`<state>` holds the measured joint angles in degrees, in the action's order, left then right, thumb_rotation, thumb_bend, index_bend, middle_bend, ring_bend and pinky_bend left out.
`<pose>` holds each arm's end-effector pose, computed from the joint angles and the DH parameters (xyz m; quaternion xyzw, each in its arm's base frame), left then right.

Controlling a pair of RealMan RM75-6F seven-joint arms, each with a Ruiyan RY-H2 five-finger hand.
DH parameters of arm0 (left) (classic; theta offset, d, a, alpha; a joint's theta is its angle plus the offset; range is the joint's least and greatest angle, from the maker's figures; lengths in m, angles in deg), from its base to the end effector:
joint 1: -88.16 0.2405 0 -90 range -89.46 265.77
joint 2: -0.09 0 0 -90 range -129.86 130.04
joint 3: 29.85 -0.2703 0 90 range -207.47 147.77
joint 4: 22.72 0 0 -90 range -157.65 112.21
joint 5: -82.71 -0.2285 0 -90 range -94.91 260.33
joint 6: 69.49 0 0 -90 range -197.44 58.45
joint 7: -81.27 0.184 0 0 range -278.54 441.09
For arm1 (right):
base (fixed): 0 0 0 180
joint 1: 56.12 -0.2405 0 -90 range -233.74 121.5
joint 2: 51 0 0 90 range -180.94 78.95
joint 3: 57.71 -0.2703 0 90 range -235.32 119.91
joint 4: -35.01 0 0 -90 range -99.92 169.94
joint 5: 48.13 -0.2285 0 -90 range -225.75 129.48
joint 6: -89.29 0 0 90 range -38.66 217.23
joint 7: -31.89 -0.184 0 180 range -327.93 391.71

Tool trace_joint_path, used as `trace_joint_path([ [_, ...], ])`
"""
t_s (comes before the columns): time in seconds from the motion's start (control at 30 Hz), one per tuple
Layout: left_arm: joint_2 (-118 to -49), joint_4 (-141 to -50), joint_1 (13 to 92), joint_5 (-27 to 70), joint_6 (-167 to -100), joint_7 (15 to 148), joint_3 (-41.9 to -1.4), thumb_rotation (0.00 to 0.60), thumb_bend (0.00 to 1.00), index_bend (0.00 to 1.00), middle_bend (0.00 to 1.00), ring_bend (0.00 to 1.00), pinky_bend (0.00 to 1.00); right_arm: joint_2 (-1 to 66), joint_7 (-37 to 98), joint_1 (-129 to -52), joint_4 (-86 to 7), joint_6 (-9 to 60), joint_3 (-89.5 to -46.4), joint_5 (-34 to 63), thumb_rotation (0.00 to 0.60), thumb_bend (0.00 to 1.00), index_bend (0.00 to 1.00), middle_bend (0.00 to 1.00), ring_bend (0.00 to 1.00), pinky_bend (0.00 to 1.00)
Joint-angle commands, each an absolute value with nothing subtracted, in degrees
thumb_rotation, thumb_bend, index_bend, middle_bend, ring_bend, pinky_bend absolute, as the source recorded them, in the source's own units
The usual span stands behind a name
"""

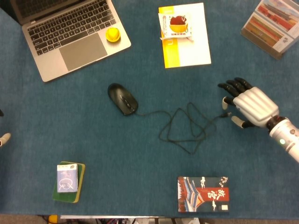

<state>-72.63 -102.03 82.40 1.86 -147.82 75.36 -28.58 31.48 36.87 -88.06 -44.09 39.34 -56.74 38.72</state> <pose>-0.3864 0.2234 0.1034 -0.5813 -0.4524 -0.3437 0.5825 -0.2556 -0.3183 -0.0531 0.8211 -0.3617 0.2701 0.3494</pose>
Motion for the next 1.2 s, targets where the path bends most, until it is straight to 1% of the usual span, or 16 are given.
trace_joint_path([
  [0.03,-72.7,-101.7,82.4,1.9,-147.7,75.1,-28.6,0.6,0.0,0.45,0.41,0.44,0.56,31.9,37.0,-88.3,-43.8,39.4,-56.6,38.7,0.6,0.32,0.41,0.08,0.0,0.05],
  [0.8,-73.3,-100.2,83.2,2.0,-147.9,73.2,-28.4,0.6,0.0,0.45,0.41,0.44,0.56,33.9,38.4,-89.5,-42.0,40.3,-55.5,37.8,0.6,0.32,0.41,0.07,0.0,0.04],
  [1.2,-73.2,-99.7,83.7,1.9,-148.3,72.2,-28.4,0.6,0.0,0.45,0.41,0.44,0.56,35.5,39.2,-89.2,-40.3,37.8,-55.0,39.4,0.6,0.32,0.46,0.07,0.0,0.04],
])
